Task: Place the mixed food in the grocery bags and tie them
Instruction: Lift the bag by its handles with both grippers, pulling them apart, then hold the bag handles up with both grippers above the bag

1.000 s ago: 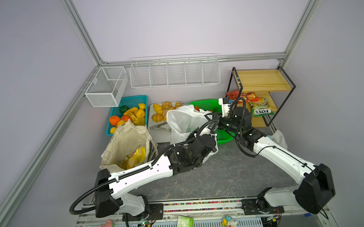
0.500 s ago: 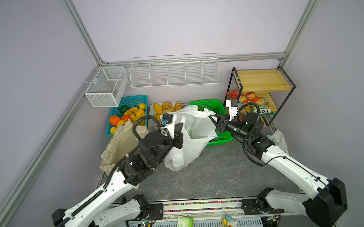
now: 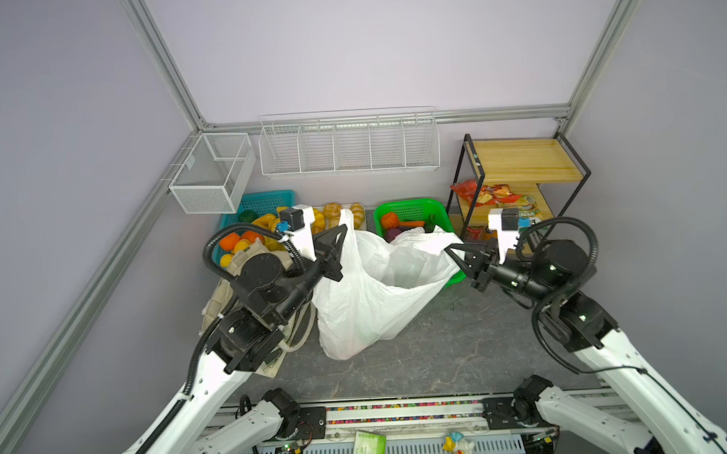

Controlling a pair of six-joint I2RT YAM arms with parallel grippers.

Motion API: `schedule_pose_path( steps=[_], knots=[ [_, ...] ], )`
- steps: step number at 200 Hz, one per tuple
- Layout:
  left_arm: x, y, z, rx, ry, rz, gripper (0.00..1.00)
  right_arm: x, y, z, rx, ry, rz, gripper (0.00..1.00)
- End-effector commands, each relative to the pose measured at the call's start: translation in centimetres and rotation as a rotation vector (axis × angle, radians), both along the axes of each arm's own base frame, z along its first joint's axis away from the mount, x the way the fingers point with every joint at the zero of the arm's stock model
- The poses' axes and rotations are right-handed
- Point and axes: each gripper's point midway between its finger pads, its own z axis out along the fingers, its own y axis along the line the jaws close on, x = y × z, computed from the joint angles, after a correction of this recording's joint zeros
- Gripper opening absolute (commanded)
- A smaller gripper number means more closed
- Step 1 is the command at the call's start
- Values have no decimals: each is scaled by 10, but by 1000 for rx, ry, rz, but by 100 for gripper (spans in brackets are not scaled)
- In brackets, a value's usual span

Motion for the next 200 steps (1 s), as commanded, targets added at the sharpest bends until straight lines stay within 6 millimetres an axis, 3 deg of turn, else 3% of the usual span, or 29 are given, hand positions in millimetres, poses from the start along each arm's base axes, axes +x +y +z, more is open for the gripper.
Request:
schedule_pose_path(
  steps=[1, 31, 62, 102, 137, 172, 200],
  knots=[
    [3, -30, 2, -44, 41, -125, 0, 7, -28, -8, -82, -30, -178, 8],
    [24, -54, -32, -2, 117, -158, 0, 17, -48, -38, -114, 18, -307, 10],
    [61, -50, -44, -36, 169, -113, 0, 39, -57, -67, -177, 56, -417, 10],
    [100, -54, -33, -47, 149, -53, 0, 91, -77, -61, -266, 2, -649, 6],
    [138, -44, -28, -47, 126, 25, 0, 136, -62, -52, -272, -22, -660, 6],
    [173, -27, -26, -47, 126, 101, 0, 164, -56, -49, -249, -28, -663, 6],
    [178, -27, -25, -38, 116, 102, 0, 179, -56, -55, -262, -6, -657, 6]
  ],
)
